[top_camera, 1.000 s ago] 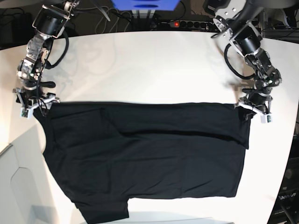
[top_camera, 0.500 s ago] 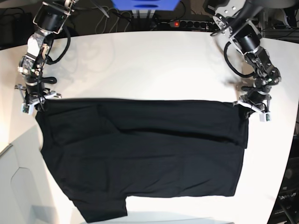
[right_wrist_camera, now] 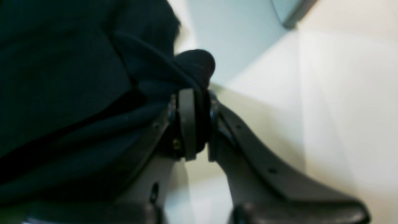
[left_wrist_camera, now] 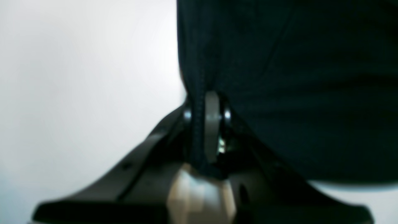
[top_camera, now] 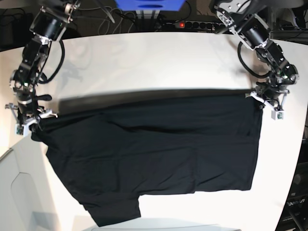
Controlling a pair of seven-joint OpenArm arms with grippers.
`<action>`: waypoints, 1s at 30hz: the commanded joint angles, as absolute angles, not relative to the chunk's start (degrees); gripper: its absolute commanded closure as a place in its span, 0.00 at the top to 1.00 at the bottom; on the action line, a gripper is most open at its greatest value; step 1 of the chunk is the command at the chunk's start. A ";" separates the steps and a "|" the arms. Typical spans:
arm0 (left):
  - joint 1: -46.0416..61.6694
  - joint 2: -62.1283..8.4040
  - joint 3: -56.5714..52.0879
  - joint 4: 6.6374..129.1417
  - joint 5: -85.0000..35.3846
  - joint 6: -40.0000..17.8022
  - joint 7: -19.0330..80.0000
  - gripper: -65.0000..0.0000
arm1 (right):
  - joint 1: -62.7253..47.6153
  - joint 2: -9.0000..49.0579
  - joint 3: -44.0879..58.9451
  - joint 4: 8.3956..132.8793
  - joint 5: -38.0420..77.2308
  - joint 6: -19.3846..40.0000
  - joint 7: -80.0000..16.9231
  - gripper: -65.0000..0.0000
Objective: Fold the T-shirt properly
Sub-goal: 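Drag the shirt back toward the robot and release both grippers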
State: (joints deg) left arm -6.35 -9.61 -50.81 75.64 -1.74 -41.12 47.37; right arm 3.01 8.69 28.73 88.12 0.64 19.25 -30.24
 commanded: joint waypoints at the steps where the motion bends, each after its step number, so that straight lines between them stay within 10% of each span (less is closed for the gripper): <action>1: -7.69 -11.21 -51.03 78.20 -1.71 -40.00 46.29 0.00 | 4.62 10.15 29.32 90.07 0.04 18.24 -28.97 0.00; 30: 4.35 -8.75 -58.24 81.19 -1.71 -40.00 47.87 0.00 | -10.95 10.07 29.93 92.26 0.31 18.33 -31.08 0.00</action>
